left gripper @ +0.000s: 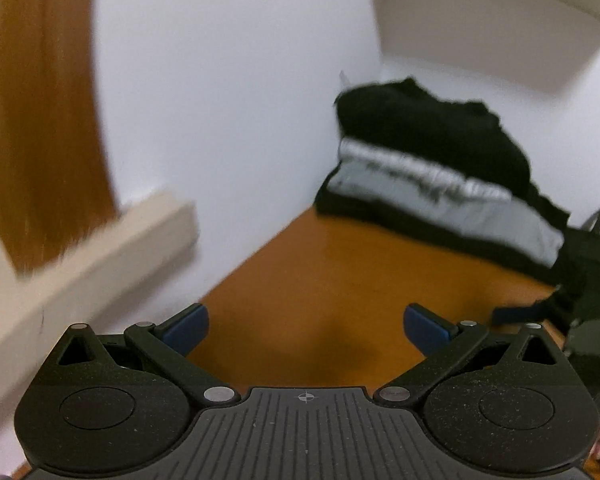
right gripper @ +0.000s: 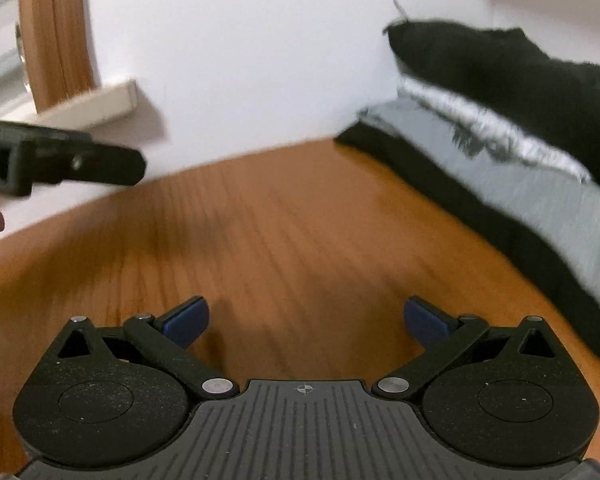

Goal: Fold clothes

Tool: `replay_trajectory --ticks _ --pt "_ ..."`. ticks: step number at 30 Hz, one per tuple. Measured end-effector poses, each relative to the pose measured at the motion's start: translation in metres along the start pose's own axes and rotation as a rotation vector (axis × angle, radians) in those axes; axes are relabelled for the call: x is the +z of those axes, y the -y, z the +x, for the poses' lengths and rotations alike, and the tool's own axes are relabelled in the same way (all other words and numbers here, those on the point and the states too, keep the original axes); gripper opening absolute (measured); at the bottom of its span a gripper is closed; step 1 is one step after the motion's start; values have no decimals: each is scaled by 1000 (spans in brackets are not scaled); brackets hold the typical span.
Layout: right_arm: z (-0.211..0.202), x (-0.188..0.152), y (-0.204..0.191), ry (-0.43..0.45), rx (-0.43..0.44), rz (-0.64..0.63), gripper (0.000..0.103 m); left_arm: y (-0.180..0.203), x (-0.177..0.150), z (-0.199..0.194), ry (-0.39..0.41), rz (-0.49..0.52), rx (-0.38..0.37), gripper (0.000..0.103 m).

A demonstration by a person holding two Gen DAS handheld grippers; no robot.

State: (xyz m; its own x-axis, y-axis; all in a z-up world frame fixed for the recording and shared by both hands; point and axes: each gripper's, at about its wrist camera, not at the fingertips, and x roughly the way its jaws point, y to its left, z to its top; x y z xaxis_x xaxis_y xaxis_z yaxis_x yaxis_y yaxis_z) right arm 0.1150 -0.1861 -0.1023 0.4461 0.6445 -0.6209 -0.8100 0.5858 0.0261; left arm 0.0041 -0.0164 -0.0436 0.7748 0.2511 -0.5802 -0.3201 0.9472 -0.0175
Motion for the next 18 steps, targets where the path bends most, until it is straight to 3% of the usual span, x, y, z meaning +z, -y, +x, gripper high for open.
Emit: replay_trajectory --ticks 5,9,18 --pt "-4 -6 -12 1 -93 86 103 -21 -27 14 -51 9 -18 103" --pt "-8 -11 -27 0 -192 154 103 -29 -44 19 -76 19 -73 103" --pt "-31 -32 -60 4 -439 346 103 -15 -61 10 -88 105 -72 103"
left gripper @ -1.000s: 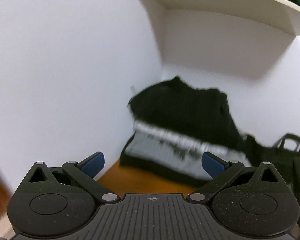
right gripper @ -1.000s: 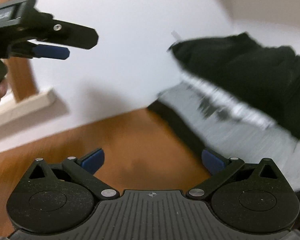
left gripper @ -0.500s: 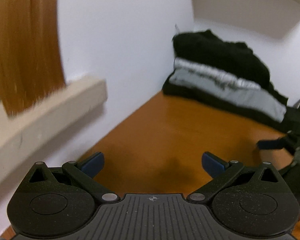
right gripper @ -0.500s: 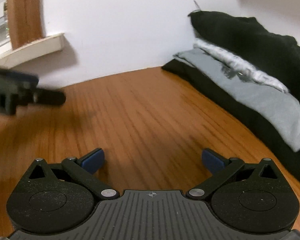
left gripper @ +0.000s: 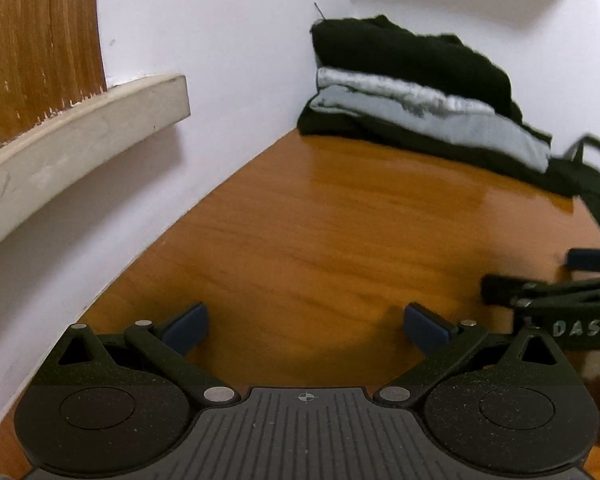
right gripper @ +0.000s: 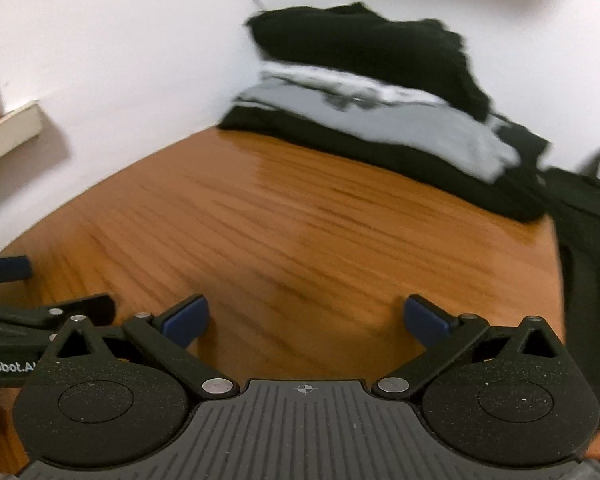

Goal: Fold clothes

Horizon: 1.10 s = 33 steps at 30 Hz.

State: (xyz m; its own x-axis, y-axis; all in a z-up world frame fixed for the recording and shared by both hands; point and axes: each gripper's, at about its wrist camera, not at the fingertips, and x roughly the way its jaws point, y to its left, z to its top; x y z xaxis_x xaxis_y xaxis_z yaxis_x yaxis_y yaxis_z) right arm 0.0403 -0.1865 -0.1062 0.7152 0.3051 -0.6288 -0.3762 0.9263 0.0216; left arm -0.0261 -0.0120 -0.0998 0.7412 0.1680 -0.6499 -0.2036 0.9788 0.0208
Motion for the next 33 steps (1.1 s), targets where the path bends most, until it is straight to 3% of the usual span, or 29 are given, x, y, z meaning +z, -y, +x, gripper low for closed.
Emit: replay_trajectory --ticks 6,33 --pt "-23 -19 4 1 -35 30 103 6 -13 -14 0 20 -29 103" --pt "-31 -26 3 2 -74 58 103 7 -14 -13 0 26 -34 103"
